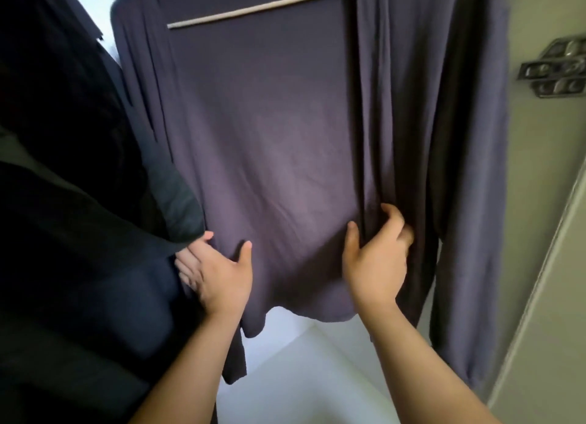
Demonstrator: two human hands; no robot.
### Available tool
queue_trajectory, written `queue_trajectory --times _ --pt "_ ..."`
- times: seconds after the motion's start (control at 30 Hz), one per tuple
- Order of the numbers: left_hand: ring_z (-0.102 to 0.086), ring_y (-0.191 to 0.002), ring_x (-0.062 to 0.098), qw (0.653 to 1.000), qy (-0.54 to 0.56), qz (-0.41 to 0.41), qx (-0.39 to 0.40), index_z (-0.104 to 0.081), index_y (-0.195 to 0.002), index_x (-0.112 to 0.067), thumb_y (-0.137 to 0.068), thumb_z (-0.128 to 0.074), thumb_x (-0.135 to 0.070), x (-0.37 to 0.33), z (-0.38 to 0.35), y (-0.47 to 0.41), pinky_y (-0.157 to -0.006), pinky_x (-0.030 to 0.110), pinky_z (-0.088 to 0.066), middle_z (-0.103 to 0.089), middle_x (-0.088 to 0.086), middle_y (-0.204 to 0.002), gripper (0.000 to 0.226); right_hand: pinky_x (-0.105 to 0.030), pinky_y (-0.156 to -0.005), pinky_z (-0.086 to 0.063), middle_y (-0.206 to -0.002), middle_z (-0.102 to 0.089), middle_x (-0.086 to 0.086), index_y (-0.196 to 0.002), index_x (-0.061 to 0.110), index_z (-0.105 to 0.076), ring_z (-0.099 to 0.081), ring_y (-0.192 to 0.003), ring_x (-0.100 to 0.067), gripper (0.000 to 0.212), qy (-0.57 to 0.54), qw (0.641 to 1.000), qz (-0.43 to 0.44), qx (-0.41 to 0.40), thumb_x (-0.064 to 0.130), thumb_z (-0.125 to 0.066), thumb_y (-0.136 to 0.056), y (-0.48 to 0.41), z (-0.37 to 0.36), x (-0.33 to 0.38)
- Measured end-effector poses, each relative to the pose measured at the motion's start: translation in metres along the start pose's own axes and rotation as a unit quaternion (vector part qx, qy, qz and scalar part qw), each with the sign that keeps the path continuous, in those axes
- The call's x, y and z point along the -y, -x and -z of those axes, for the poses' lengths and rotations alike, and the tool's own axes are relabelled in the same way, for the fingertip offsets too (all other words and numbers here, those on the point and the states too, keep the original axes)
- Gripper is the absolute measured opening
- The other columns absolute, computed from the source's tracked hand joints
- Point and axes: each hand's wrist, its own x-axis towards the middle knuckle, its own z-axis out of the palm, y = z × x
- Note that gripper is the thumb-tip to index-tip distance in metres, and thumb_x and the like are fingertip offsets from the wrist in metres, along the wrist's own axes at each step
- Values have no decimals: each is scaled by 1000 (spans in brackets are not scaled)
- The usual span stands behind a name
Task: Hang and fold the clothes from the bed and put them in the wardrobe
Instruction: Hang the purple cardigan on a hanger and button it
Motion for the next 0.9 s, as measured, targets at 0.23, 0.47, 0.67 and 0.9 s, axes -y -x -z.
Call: queue_trajectory --times 0.23,0.47,0.67,0.9 --pt "-38 -130 51 997 -39 -56 40 -46 -136 5 -76 -84 -37 23 -6 -12 -107 61 -34 -41 32 -138 83 -50 -73 -54 -130 -45 -8 -133 35 -39 -58 -100 -40 41 2 999 23 -34 32 -57 -96 -28 -12 3" --pt "-52 -122 47 994 -49 -7 96 -54 -135 -1 -94 -67 -36 13 2 -44 -101 52 -42 -60 28 -130 56 -35 -71 -37 -124 -54 -8 -124 21 -55 -57 -101 -36 24 -3 1000 4 -8 30 -48 -103 -42 -17 3" --pt "-61 -103 48 997 23 -14 66 -62 -120 2 -99 -58 -26 5 1 -47 -86 49 -48 -65 28 -108 35 -33 -67 -39 -98 -56 4 -99 27 -45 -55 -83 -21 10 -44 999 25 15 34 -53 -100 -26 -9 -6" --pt "-50 -132 42 997 73 -4 3 -59 -132 6 -106 -50 -24 -15 -4 -63 -114 41 -33 -58 24 -139 41 -33 -71 -39 -99 -46 11 -102 32 -44 -48 -82 -13 13 -62 997 55 5 39 -54 -98 -10 -1 -6"
